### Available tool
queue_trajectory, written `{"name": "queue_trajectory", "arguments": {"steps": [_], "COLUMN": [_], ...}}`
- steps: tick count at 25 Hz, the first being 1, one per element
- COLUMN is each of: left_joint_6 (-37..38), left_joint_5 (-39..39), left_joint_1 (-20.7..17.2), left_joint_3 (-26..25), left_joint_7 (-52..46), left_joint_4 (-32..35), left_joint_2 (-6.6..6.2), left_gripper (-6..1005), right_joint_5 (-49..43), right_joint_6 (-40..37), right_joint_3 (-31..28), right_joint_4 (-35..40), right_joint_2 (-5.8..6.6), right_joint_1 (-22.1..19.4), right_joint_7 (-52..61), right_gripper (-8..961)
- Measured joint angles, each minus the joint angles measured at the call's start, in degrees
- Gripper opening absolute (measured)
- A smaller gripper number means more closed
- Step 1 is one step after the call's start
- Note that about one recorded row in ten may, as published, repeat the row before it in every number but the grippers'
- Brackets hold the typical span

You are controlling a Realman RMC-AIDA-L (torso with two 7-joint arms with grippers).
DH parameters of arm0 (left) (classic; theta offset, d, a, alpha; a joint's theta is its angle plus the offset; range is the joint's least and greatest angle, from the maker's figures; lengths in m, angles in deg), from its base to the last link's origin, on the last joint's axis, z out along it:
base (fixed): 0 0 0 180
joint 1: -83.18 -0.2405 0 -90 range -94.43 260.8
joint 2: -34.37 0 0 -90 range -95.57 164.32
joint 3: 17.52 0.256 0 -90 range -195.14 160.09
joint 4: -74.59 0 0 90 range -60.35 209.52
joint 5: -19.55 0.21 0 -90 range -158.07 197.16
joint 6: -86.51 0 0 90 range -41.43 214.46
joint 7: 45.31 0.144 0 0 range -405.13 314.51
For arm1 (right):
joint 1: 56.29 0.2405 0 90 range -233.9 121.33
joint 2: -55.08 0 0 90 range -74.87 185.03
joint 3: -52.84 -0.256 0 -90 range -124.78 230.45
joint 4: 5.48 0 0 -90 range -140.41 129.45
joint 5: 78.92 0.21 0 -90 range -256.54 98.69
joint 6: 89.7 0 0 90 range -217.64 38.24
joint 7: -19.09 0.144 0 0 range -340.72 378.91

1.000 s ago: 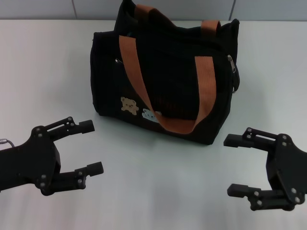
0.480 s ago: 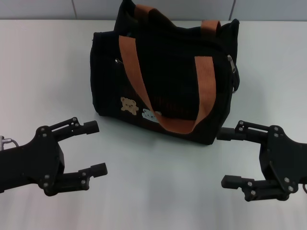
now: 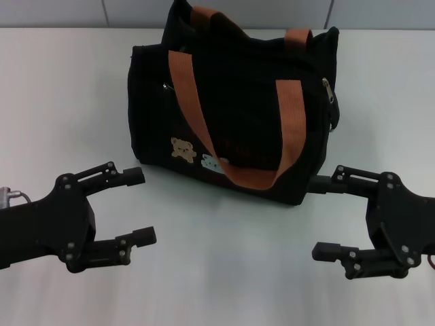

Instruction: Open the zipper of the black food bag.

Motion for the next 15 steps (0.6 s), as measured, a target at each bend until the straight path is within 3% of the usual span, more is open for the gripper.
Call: {"name": "queue_trajectory", "arguments": {"steps": [15], "left_joint_6": [-0.15], "left_joint_5": [-0.29], "left_joint_1": [0.26], "left_joint_3": [-0.33], "left_joint_7": [0.02], "left_joint_4": [0.0], "left_joint_2": [0.14], "left_gripper": [832], "right_joint_5": [0.05], "right_joint_6": [0.15], "right_joint_3": [0.04], "right_joint_4": [0.66], "right_joint_2": [0.0], "right_joint_1": [1.03], "right_joint_7": [1.15], "right_gripper": [806]}}
